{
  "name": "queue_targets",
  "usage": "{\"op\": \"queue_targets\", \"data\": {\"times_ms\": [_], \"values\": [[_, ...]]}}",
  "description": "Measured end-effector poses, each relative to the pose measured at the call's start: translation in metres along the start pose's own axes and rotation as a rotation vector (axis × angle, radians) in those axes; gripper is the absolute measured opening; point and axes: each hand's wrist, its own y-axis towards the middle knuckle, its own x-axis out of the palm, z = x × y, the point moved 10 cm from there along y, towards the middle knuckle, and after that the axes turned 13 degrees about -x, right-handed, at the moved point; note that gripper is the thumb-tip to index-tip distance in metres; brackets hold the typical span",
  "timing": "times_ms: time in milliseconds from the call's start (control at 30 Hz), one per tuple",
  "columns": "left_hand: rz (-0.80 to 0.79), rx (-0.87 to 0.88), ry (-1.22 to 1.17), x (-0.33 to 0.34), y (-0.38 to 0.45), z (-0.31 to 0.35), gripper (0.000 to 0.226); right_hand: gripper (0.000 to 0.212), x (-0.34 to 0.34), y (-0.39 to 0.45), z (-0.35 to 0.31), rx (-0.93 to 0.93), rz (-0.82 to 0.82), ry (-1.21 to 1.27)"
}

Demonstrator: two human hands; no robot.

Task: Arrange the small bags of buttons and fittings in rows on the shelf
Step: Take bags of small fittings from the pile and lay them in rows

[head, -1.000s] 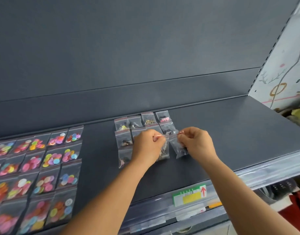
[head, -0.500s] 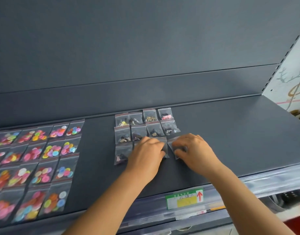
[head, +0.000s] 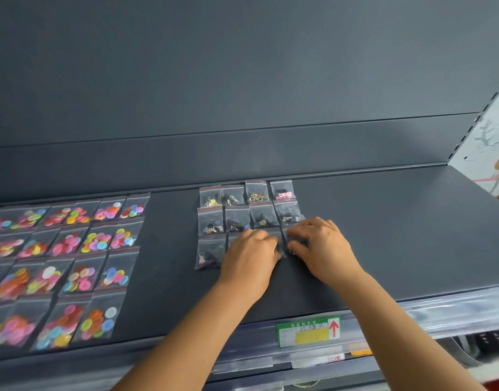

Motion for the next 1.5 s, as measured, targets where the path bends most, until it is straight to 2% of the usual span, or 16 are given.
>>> {"op": "queue_targets", "data": {"times_ms": [133,300,567,800,1200,1500], "values": [[0.0,-0.016,0.035,-0.001,-0.001,0.003,0.031,0.021,-0.001,-0.001,-0.001,-0.001,-0.018,-0.031],[0.058,-0.016,0.064,-0.015,-0.012,-0.001,0.044,0.032,-0.007,-0.002,-0.016,-0.035,0.027,-0.015],[0.156,-0.151,0.084,-0.059,-0.044,-0.067,0.057,0.052,0.013,0.006,-0.091,-0.209,-0.045,-0.082],[0.205,-0.308,0.072,-0.089,-0.097,-0.167,0.061,0.063,0.063,0.006,-0.195,-0.366,-0.15,-0.104],[0.26,-0.532,0.06,-0.144,-0.237,-0.382,0.061,0.058,0.18,-0.016,-0.418,-0.548,-0.275,-0.055],[0.342,-0.699,0.076,-0.184,-0.331,-0.516,0.061,0.059,0.258,-0.03,-0.574,-0.696,-0.338,0.0]]}}
